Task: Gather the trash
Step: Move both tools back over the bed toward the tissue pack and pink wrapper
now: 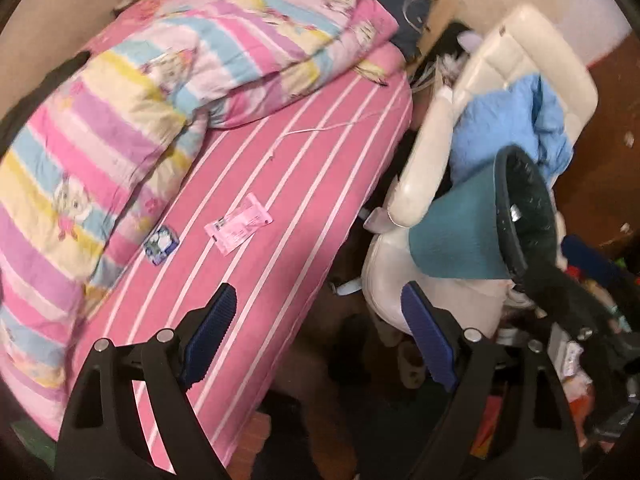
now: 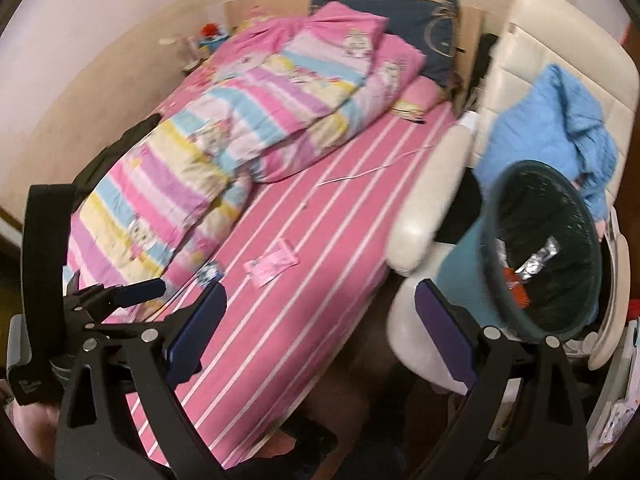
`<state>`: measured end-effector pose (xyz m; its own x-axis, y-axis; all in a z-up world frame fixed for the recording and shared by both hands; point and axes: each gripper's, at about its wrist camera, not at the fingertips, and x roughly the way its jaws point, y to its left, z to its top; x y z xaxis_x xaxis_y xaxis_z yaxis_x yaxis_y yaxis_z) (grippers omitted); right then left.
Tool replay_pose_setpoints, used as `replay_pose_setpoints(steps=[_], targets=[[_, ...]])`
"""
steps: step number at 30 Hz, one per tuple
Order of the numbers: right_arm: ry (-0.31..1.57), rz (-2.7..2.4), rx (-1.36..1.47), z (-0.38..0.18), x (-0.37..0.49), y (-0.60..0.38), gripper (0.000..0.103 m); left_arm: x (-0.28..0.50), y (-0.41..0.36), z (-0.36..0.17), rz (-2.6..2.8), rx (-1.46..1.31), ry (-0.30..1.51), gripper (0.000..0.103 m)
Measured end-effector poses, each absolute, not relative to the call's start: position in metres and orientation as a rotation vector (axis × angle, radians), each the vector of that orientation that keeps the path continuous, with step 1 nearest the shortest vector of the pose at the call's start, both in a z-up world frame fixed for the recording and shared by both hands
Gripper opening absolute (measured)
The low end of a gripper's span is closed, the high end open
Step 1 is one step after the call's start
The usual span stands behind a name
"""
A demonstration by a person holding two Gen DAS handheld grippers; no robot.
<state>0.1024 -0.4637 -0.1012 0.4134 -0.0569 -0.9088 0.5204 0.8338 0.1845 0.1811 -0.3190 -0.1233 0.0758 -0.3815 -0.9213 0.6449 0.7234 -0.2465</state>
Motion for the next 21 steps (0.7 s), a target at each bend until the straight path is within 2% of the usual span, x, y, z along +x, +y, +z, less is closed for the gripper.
replay_pose_setpoints(steps=[12, 21], targets=[[1.152, -0.262, 0.431, -0.115, 0.147, -0.346, 0.094, 0.215, -0.177, -0.144, -0.681, 0.104, 1.323, 0.082], [1.205, -0.207, 0.437, -0.145, 0.171, -0.324, 0.094, 0.248, -0.14, -0.17, -0.631, -0.001, 1.355, 0.082]])
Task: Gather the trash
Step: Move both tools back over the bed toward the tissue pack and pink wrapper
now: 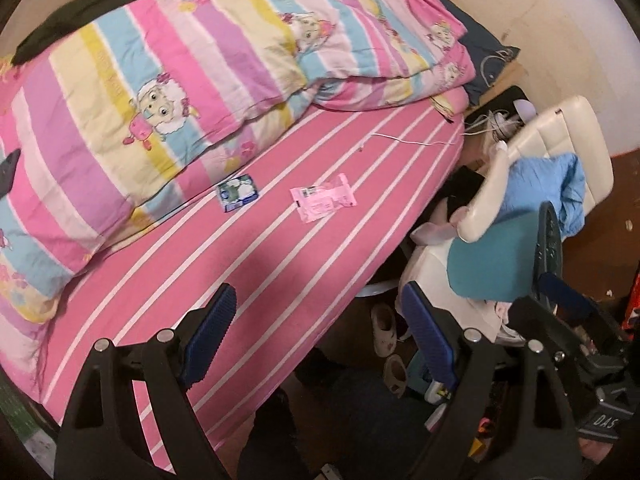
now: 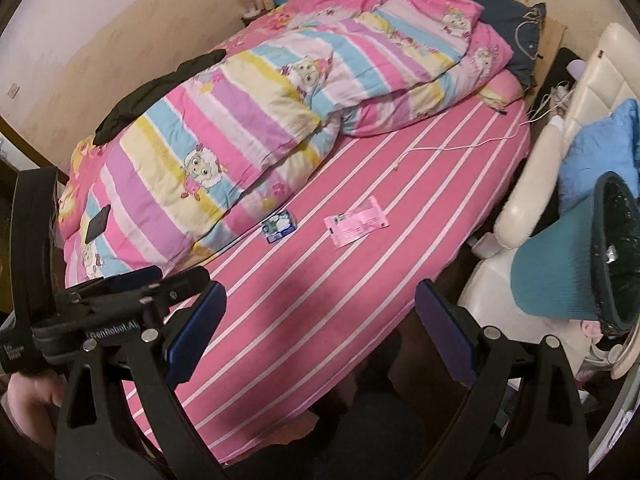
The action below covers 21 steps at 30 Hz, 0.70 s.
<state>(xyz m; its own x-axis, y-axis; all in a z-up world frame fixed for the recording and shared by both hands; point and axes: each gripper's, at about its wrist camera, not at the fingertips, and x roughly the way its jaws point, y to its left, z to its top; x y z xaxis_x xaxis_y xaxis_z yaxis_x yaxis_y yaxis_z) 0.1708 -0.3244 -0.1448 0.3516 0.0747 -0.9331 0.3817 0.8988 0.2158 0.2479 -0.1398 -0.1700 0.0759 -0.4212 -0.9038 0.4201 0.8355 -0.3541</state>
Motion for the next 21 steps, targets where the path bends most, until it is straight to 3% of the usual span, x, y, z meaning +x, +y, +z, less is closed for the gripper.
replay_pose_setpoints(steps=[7, 21], targets=[[1.234, -0.21, 0.535, -0.213, 0.204, -0.34, 0.094, 0.287, -0.146, -0.219, -0.6, 0.009, 1.397, 0.082], [1.347, -0.311, 0.719, -0.411, 0.264, -0.39, 0.094, 0.385, -0.198, -0.393, -0.605, 0.132, 1.487, 0.082]])
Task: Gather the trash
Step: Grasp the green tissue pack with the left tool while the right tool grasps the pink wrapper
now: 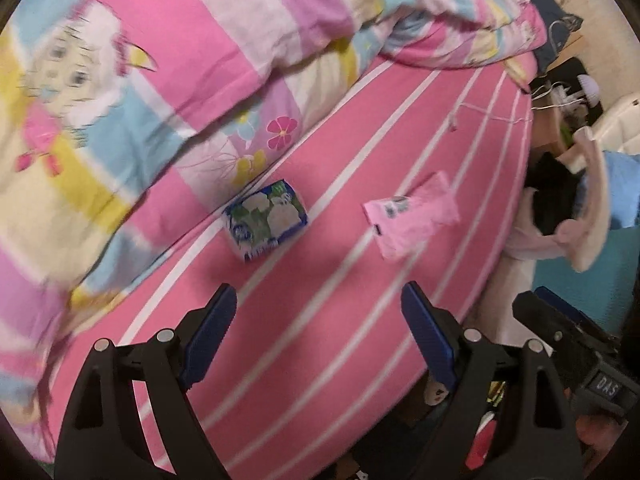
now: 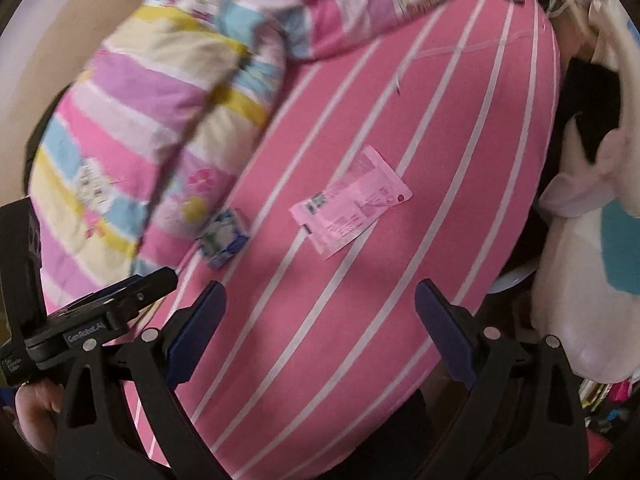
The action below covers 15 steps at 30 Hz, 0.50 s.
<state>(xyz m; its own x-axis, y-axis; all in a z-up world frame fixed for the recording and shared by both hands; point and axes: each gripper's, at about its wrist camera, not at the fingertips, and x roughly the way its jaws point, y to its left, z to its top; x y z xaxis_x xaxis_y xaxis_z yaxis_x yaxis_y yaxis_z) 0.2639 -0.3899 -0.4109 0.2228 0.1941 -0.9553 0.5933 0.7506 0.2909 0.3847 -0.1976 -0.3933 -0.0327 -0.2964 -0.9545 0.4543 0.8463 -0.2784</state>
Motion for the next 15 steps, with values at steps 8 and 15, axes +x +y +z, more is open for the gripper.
replay_pose_setpoints(steps=[8, 15], targets=[[1.41, -0.34, 0.774, -0.489, 0.292, -0.402, 0.094, 0.42, -0.21, -0.47, -0.566, 0.147, 1.546, 0.082], [1.445, -0.378, 0.811, -0.527, 0.309, -0.411, 0.094, 0.435, -0.22, -0.512, -0.567, 0.166, 1.611, 0.081]])
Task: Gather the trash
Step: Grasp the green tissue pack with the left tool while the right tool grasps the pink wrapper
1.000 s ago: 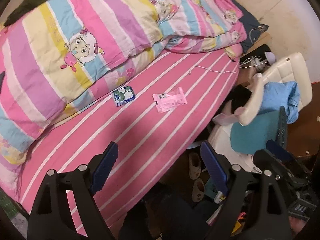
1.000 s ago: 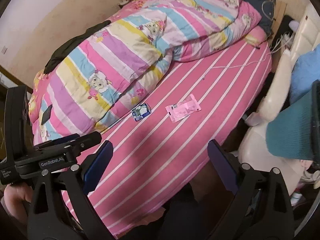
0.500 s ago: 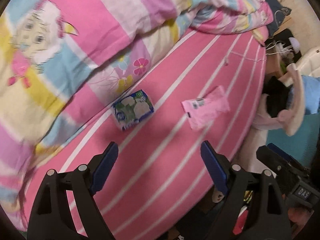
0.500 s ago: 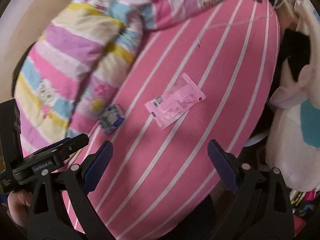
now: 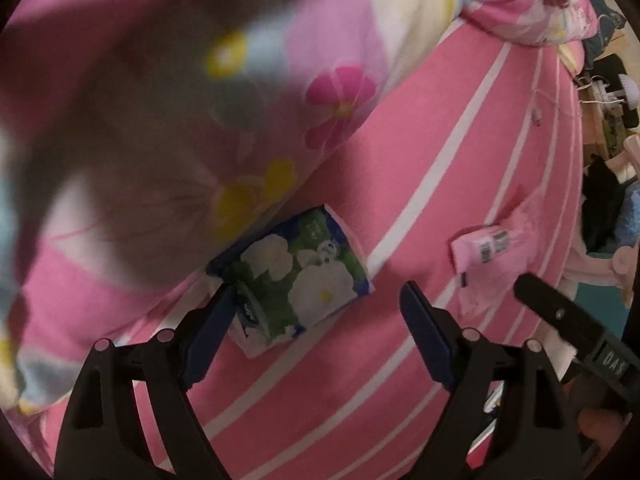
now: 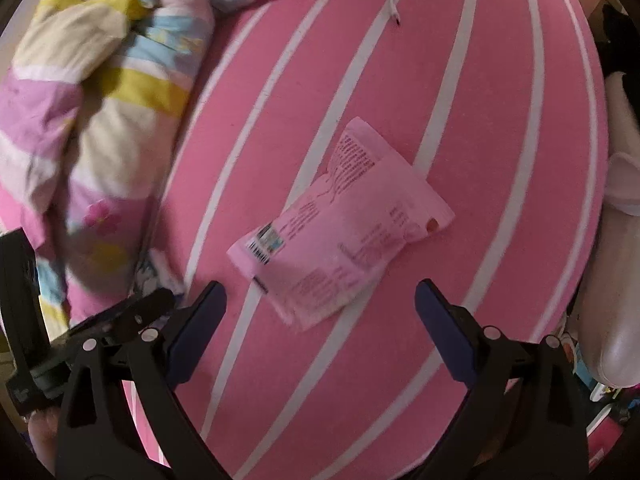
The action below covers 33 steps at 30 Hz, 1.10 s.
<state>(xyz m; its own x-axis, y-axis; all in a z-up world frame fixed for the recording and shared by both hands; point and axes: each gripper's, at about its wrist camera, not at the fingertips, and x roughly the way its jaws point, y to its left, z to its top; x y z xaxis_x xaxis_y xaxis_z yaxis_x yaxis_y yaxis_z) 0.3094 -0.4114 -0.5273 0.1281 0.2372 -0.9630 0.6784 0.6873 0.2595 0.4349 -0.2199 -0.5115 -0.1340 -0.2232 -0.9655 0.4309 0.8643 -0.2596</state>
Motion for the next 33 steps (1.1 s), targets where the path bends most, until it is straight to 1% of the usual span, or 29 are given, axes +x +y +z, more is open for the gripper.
replay_pose_setpoints(steps=[8, 10, 11, 12, 13, 14, 15, 16, 18, 19, 20, 21, 22, 24, 29, 33], targets=[[1.472, -0.431, 0.842, -0.556, 0.325, -0.425, 0.095, 0.435, -0.219, -0.518, -0.543, 0.156, 1.604, 0.081], [1.482, -0.449, 0.826, -0.557, 0.328, -0.423, 0.095, 0.435, -0.219, -0.517, -0.522, 0.181, 1.599, 0.074], [1.484, -0.451, 0.815, -0.558, 0.329, -0.423, 0.095, 0.436, -0.218, -0.517, -0.502, 0.19, 1.597, 0.067], [1.485, -0.454, 0.804, -0.558, 0.329, -0.422, 0.094, 0.434, -0.219, -0.516, -0.491, 0.189, 1.596, 0.064], [1.485, -0.459, 0.792, -0.557, 0.328, -0.421, 0.091, 0.434, -0.218, -0.515, -0.488, 0.175, 1.6, 0.063], [1.488, -0.469, 0.774, -0.555, 0.327, -0.421, 0.085, 0.435, -0.217, -0.515, -0.482, 0.181, 1.601, 0.056], [1.49, -0.477, 0.761, -0.554, 0.326, -0.42, 0.076, 0.435, -0.215, -0.514, -0.472, 0.193, 1.602, 0.051], [1.493, -0.487, 0.745, -0.552, 0.325, -0.419, 0.07, 0.436, -0.214, -0.514, -0.471, 0.191, 1.605, 0.049], [1.484, -0.482, 0.749, -0.55, 0.319, -0.423, 0.06, 0.437, -0.213, -0.512, -0.476, 0.198, 1.607, 0.042], [1.477, -0.475, 0.748, -0.548, 0.317, -0.425, 0.057, 0.437, -0.213, -0.511, -0.479, 0.198, 1.605, 0.04], [1.468, -0.464, 0.743, -0.546, 0.316, -0.426, 0.052, 0.437, -0.212, -0.51, -0.48, 0.195, 1.601, 0.039], [1.461, -0.457, 0.734, -0.542, 0.313, -0.428, 0.044, 0.437, -0.21, -0.508, -0.48, 0.188, 1.594, 0.037], [1.452, -0.445, 0.727, -0.539, 0.312, -0.428, 0.043, 0.437, -0.212, -0.506, -0.478, 0.182, 1.59, 0.036], [1.437, -0.422, 0.705, -0.53, 0.313, -0.428, 0.035, 0.436, -0.21, -0.502, -0.478, 0.161, 1.586, 0.034], [1.402, -0.401, 0.708, -0.508, 0.308, -0.43, 0.032, 0.432, -0.203, -0.483, -0.494, 0.118, 1.574, 0.032], [1.38, -0.389, 0.717, -0.479, 0.3, -0.427, 0.031, 0.421, -0.198, -0.457, -0.501, 0.084, 1.568, 0.032]])
